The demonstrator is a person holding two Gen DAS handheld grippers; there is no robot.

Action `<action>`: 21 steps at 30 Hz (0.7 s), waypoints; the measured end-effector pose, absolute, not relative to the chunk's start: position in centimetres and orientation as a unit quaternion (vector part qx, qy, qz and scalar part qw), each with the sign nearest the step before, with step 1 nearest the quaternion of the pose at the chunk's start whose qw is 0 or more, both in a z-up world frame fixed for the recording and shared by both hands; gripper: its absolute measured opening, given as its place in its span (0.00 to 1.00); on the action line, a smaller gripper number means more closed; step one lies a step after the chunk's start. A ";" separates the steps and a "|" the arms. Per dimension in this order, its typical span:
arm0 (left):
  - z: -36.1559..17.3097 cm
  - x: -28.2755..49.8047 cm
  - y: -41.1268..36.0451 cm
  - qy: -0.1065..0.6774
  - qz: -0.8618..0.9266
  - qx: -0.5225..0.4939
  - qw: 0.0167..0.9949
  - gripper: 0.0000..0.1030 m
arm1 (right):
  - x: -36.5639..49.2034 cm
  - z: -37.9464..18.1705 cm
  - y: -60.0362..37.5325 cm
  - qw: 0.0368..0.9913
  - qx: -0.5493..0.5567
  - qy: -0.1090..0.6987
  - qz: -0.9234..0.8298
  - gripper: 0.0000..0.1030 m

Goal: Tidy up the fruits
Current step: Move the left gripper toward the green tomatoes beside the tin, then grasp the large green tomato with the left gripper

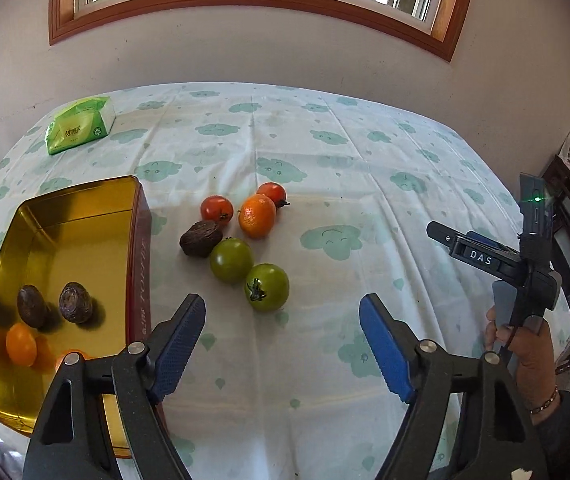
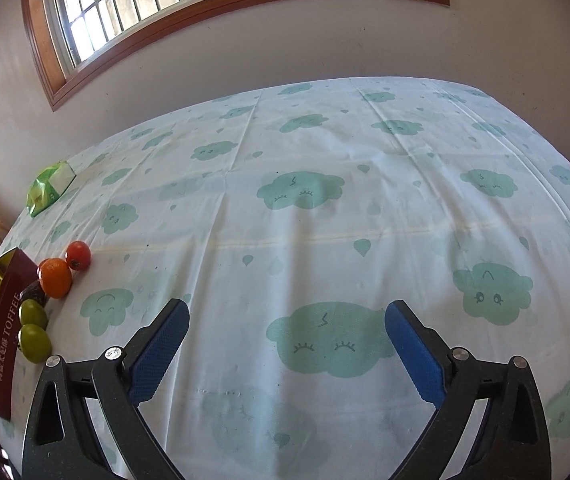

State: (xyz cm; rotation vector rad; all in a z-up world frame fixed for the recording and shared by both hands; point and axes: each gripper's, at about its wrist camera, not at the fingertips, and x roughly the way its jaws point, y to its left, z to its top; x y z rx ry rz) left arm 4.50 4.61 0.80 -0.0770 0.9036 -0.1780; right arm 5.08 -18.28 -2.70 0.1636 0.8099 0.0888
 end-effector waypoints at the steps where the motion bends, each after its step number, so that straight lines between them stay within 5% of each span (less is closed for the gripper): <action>1: 0.3 5.0 4.2 0.441 -0.079 -0.035 0.894 0.71 | 5.0 -2.6 -18.4 0.916 0.084 0.390 0.046 0.96; 12: -4.7 8.2 4.3 0.481 -0.007 -0.061 0.874 0.56 | 4.5 -2.2 -18.2 0.919 0.094 0.375 0.081 0.96; 21: -5.6 8.5 4.8 0.454 -0.004 -0.071 0.888 0.33 | 4.4 -2.0 -18.4 0.920 0.100 0.368 0.092 0.97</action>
